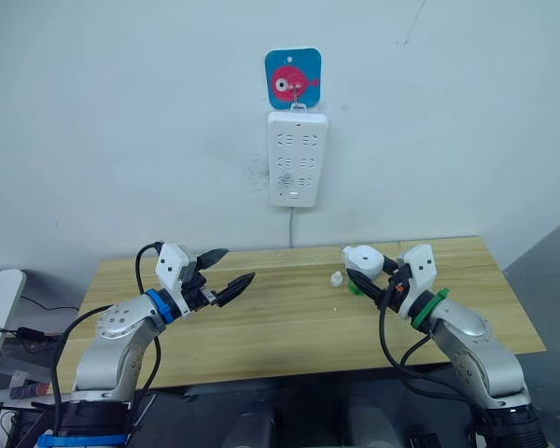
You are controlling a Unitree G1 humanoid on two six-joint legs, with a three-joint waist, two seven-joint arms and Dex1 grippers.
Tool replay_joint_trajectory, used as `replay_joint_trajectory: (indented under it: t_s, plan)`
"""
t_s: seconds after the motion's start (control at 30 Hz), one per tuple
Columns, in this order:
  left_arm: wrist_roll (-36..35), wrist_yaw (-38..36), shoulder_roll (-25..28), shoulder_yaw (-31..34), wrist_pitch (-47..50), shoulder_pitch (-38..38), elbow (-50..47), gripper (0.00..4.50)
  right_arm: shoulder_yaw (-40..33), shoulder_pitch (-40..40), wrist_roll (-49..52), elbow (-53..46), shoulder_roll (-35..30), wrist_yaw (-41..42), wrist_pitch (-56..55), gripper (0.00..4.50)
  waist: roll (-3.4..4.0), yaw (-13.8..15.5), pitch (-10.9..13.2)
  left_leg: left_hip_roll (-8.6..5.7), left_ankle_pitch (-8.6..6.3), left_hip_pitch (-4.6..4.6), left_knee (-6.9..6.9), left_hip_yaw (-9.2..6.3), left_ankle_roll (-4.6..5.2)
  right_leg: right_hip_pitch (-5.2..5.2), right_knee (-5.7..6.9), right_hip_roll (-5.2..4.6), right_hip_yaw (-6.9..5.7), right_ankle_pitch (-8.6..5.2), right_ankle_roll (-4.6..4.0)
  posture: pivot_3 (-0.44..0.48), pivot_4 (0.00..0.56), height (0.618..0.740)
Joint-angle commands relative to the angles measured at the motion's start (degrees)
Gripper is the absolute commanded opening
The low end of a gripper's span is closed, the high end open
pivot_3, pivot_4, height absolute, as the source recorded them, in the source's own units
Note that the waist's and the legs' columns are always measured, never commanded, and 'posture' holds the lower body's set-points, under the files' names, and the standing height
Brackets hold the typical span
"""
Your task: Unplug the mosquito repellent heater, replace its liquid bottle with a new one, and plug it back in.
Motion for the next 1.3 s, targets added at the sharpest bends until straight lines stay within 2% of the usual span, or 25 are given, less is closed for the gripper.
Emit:
replay_joint_trajectory:
  t_s: [0.03,0.73,1.07,1.3]
  plan:
    - [-0.4,-0.1,-0.1,0.3,-0.5,-0.6,-1.1,4.5,-0.9,0.0,1.4,-3.7,-0.2,0.3,-0.1,2.98,0.0,0.0,0.0,0.0,0.0,0.0,0.0,0.0,0.0,0.0,0.0,0.0,0.0,0.0,0.0,-0.006,0.12,0.74]
    - [-1.0,0.5,0.3,0.9,0.5,-1.0,-2.9,4.5,-1.0,0.4,1.8,-5.9,0.1,-0.1,1.3,2.98,0.0,0.0,0.0,0.0,0.0,0.0,0.0,0.0,0.0,0.0,0.0,0.0,0.0,0.0,0.0,-0.008,0.141,0.74]
    - [-2.9,2.8,1.0,2.3,4.9,-14.0,-1.3,4.5,-1.9,-3.5,4.3,-8.7,1.3,-1.7,3.6,2.98,-0.02,-0.1,0.0,0.0,0.0,-0.02,0.01,-0.01,0.0,-0.01,-0.01,0.0,-0.02,0.0,0.0,-0.019,0.155,0.74]
    - [1.9,0.9,-2.7,-1.7,-1.1,-32.1,15.7,4.5,-1.8,-6.8,5.1,-8.9,2.6,-3.7,5.0,2.98,-0.08,0.1,0.1,-0.04,0.0,-0.01,0.05,-0.09,0.0,0.06,-0.02,0.0,-0.1,0.0,0.0,-0.032,0.163,0.74]
